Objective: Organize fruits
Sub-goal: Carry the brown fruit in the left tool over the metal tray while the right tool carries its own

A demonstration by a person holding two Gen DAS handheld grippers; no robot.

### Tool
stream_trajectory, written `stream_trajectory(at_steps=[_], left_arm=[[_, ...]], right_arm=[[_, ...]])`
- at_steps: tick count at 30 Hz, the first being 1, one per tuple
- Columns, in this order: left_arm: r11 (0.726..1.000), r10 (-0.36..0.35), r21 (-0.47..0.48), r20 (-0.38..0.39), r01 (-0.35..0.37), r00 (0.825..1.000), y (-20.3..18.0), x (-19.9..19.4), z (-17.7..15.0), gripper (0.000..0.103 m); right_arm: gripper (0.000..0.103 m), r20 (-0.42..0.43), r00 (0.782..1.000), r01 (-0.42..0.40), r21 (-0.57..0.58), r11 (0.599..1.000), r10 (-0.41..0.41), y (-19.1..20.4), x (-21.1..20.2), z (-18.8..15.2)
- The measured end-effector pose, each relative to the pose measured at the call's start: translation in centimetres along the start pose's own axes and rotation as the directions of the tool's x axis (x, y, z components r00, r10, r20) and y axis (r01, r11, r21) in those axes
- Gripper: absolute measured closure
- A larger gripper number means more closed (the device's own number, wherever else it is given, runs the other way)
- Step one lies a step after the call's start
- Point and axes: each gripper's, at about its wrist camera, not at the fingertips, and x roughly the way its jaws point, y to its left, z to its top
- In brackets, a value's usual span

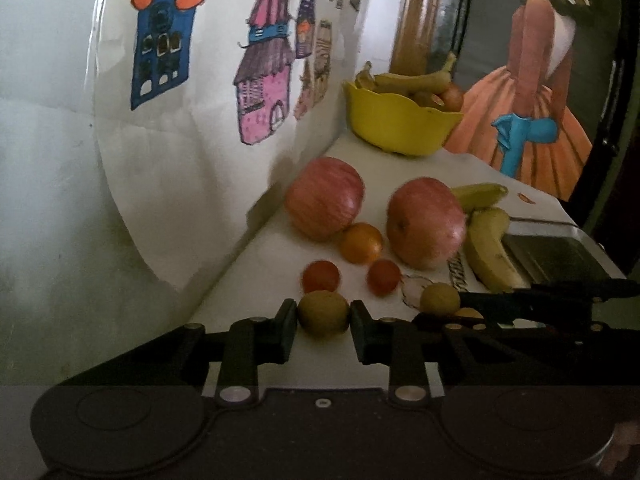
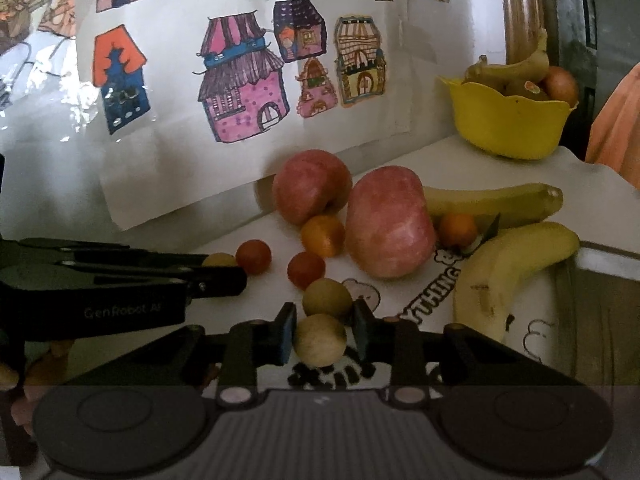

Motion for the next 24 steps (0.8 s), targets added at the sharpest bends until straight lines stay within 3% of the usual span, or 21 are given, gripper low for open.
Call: stream_trajectory(at_steps=[14,19,24], left_arm=[[0.991,-0.128,0.032,-0.015,0.128,0.992,-3.5,-3.1,-1.6,0.073],[0.984,-0.17,0.049,0.018,0.169,0.985,-6.4,-3.1,-1.1,0.073],[0.974,-0.223,0.039,0.033,0.222,0.974,-9.8,-1.3,0.1,0.072]], right_arm=[[0.07,0.007,0.999,-0.033,0.005,0.999,0.033,-0.2,-5.9,-3.5],[0.069,0.068,0.998,0.009,0.033,0.999,-0.011,-2.1,-9.7,-4.6],[0.069,0.111,0.988,0.1,0.075,0.992,-0.108,-5.9,-12.9,-5.0]])
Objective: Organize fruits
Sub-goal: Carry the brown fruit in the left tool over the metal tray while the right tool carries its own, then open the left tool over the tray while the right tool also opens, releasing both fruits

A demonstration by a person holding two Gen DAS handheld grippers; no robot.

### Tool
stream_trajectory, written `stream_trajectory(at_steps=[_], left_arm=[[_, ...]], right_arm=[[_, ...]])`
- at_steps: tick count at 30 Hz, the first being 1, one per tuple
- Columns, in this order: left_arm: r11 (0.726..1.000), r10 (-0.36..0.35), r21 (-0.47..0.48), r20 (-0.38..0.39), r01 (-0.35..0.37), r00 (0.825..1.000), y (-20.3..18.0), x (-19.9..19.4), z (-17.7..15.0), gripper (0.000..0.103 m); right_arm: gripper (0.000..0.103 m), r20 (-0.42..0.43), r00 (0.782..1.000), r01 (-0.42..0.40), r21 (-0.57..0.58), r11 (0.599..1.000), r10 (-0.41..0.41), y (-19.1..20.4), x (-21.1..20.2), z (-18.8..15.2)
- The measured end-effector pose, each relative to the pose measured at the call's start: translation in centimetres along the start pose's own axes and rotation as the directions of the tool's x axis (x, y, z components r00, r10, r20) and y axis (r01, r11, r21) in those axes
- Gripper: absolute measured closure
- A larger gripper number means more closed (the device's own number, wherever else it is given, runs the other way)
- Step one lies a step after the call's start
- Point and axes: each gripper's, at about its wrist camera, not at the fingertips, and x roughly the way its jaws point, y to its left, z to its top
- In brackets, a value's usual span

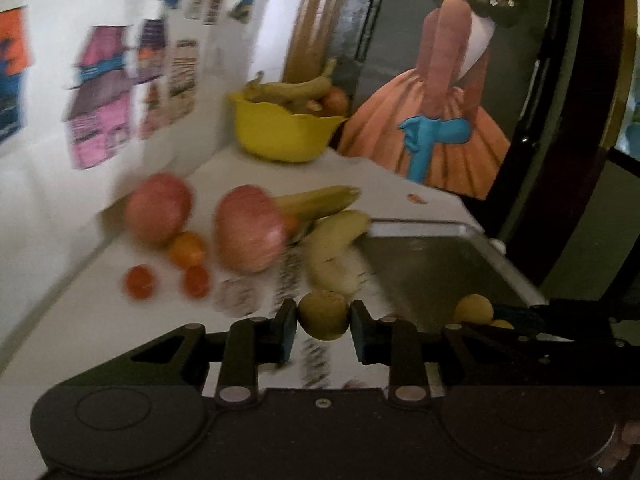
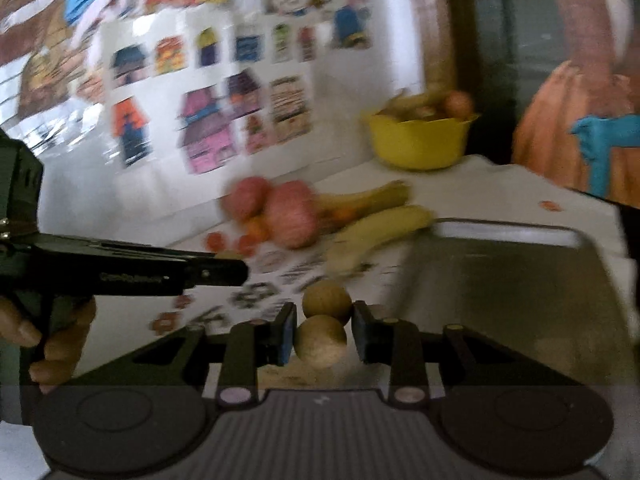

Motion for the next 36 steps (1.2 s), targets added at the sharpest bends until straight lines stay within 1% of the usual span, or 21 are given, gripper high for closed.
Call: stream_trajectory(at_steps=[4,8,12,17,23,25,28,36], left_arm=[[0.999,-0.032,0.017,0.008,0.032,0.999,-2.8,2.9,1.3,0.072],[0.996,-0.056,0.065,0.002,0.056,0.998,-5.7,6.3,2.9,0.072],[0.994,-0.07,0.084,0.004,0.069,0.998,-7.5,9.4,4.2,0.072],[0.995,-0.04,0.094,-0.01,0.041,0.999,-8.3,13.0,5.0,0.072],[0.997,-0.013,0.073,-0.035,0.016,0.999,-7.6,15.4,5.4,0.072],[0.998,-0.007,0.062,-0.044,0.01,0.999,-7.4,15.9,5.4,0.072],[0.998,0.002,0.06,-0.056,0.002,0.998,-7.2,16.4,5.3,0.072],[0.999,-0.004,0.051,-0.083,0.009,0.997,-6.8,16.9,5.1,0.072]], right_arm=[[0.069,0.026,0.996,0.09,0.026,0.996,-0.091,-4.0,-1.2,0.1],[0.069,0.029,0.983,0.178,0.021,0.984,-0.179,-7.8,-1.2,0.9],[0.069,0.016,0.974,0.224,-0.003,0.975,-0.224,-11.0,-0.2,2.4],[0.069,-0.009,0.97,0.243,-0.027,0.97,-0.243,-13.7,1.9,3.4],[0.069,-0.025,0.97,0.239,-0.021,0.971,-0.24,-15.2,3.6,3.7],[0.069,-0.026,0.971,0.239,-0.031,0.971,-0.239,-15.3,3.9,4.0],[0.069,-0.045,0.965,0.255,-0.059,0.965,-0.258,-15.4,4.7,4.3],[0.069,-0.084,0.957,0.272,-0.074,0.959,-0.278,-15.7,6.0,4.6]])
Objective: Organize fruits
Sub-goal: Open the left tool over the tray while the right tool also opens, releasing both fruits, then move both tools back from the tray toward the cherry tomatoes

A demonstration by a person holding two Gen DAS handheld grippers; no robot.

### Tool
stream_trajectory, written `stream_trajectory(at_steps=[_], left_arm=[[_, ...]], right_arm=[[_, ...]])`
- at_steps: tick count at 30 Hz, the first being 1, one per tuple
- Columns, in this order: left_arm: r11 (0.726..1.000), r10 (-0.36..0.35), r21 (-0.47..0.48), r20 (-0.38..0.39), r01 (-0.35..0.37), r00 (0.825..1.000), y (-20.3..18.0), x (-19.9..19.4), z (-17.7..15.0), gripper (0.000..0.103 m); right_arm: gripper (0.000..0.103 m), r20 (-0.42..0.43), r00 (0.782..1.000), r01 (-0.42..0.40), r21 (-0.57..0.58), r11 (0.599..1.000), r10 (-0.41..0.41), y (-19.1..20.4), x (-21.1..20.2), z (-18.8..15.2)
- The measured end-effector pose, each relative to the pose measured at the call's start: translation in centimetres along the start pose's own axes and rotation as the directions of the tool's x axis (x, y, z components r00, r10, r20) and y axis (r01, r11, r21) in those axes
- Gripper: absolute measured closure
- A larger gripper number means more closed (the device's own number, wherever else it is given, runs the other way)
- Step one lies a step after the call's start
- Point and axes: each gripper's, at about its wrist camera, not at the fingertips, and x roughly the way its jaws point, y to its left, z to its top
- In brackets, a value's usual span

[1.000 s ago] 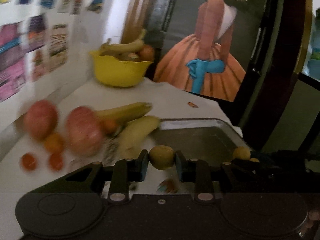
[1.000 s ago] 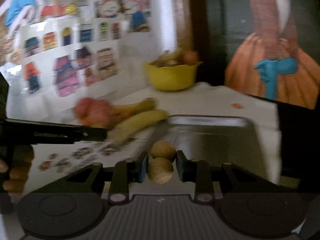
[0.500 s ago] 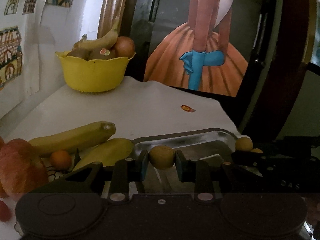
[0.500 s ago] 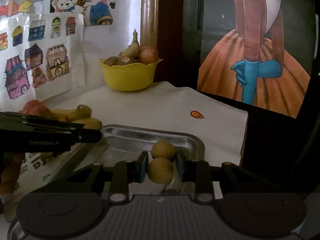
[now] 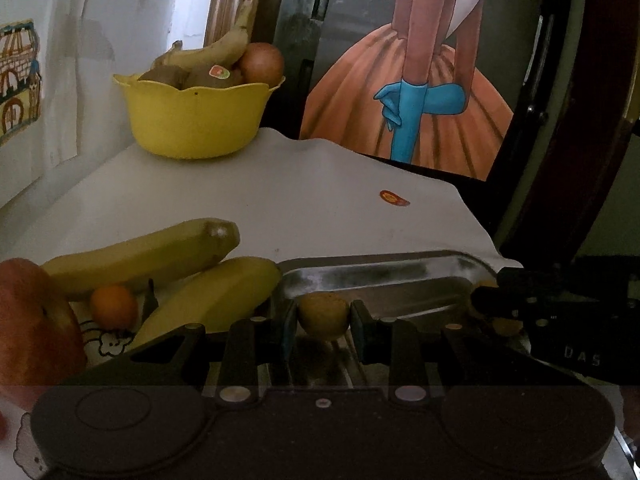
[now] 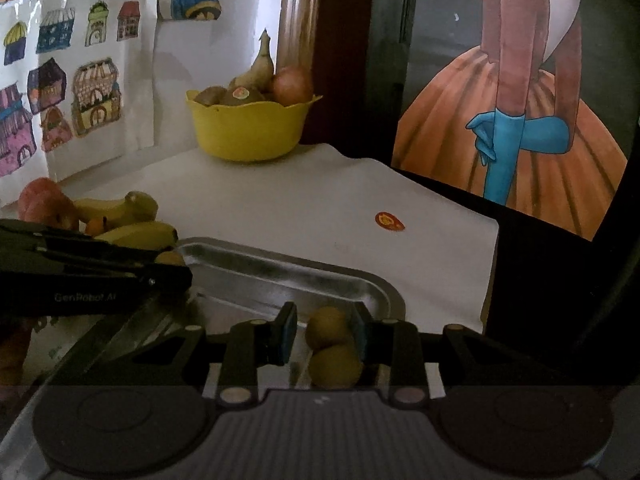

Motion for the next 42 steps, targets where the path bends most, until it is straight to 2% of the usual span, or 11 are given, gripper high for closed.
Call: stream_trajectory(at_steps=[2,4,6,10,15,16,20,26,29,38,42], left_arm=[[1.0,-0.005,-0.006,0.006,0.005,1.0,0.1,-0.2,0.1,0.07],[1.0,-0.01,-0.009,0.02,0.01,1.0,0.1,-0.6,0.3,0.058],[1.0,-0.009,-0.019,0.039,0.01,0.999,0.0,-1.2,0.5,0.045],[0.998,-0.021,-0.061,0.085,0.027,0.996,0.1,-3.2,1.0,0.032],[0.996,-0.013,-0.084,0.16,0.027,0.987,0.3,-6.7,1.3,0.005],[0.996,-0.009,-0.081,0.179,0.024,0.984,0.3,-7.5,1.3,0.002],[0.998,0.008,-0.062,0.239,0.007,0.971,0.6,-11.3,1.3,0.001],[0.999,0.025,-0.038,0.314,-0.014,0.949,2.0,-17.7,-0.6,0.001],[0.999,0.045,-0.037,0.323,-0.035,0.945,2.8,-20.4,-2.2,0.001],[0.995,0.093,0.007,0.356,-0.102,0.93,4.5,-27.5,-7.4,0.001],[0.993,0.107,0.012,0.346,-0.118,0.932,5.2,-29.7,-9.5,0.001]], right_arm=[[0.068,0.004,1.0,0.004,0.008,1.0,-0.004,0.0,-0.1,0.0],[0.064,0.017,1.0,0.006,0.02,1.0,-0.007,-0.2,-0.6,-0.1],[0.057,0.034,0.999,0.019,0.023,1.0,-0.019,-0.3,-1.3,-0.1],[0.043,0.083,0.996,0.043,0.024,0.999,-0.045,-0.3,-3.3,0.2],[0.019,0.165,0.983,0.068,0.039,0.997,-0.074,0.0,-6.5,0.5],[0.014,0.182,0.98,0.073,0.042,0.996,-0.079,0.2,-7.2,0.5],[0.0,0.248,0.964,0.079,0.052,0.995,-0.09,1.5,-10.1,0.5],[0.0,0.326,0.94,0.066,0.117,0.991,-0.101,3.8,-15.2,-0.8],[0.0,0.343,0.935,0.051,0.128,0.99,-0.093,5.5,-17.4,-2.4],[0.0,0.362,0.929,0.058,0.071,0.996,-0.08,12.0,-23.0,-6.2],[0.0,0.371,0.926,0.066,0.041,0.997,-0.076,14.7,-24.8,-7.5]])
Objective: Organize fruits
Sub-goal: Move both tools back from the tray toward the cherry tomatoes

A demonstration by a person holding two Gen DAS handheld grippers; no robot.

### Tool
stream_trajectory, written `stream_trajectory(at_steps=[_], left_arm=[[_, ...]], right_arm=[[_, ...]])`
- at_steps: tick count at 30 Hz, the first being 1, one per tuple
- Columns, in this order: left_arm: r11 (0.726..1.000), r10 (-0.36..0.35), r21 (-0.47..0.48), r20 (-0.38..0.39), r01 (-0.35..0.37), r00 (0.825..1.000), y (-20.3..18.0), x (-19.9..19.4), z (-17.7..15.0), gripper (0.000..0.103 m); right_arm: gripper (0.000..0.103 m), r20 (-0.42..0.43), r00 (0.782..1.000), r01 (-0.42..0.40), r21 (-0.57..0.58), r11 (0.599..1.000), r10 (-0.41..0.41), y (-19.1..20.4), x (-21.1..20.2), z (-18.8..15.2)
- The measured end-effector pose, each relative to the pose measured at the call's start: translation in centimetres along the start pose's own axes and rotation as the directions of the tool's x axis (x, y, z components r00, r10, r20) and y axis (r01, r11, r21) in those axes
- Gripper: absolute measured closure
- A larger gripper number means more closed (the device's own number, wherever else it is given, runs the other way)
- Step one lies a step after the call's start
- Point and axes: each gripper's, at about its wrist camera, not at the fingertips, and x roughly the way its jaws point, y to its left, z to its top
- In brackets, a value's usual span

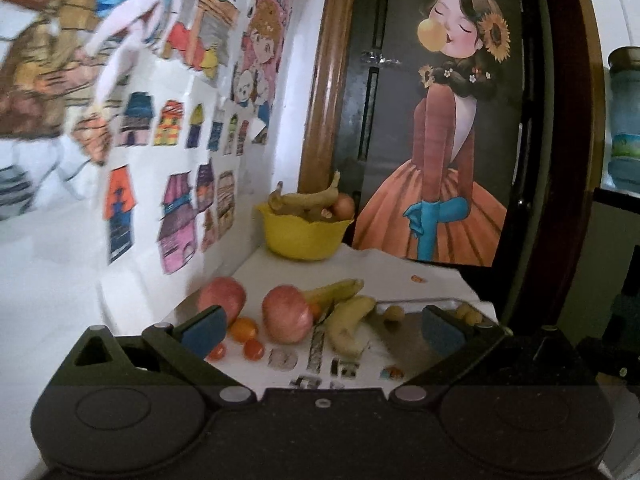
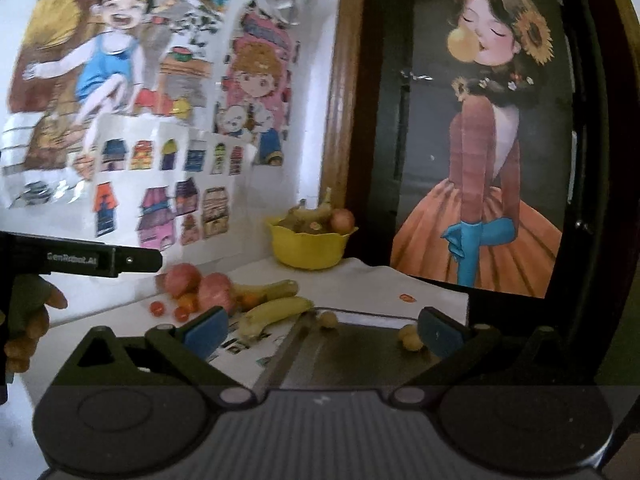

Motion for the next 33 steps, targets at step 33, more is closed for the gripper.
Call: stream_trajectory(at_steps=[33], left_arm=[[0.989,0.145,0.015,-0.218,-0.145,0.965,5.9,-1.9,-6.7,0.001]], right_arm=[[0.0,-0.268,0.958,-0.095,0.036,0.995,0.101,7.9,1.2,-7.3]])
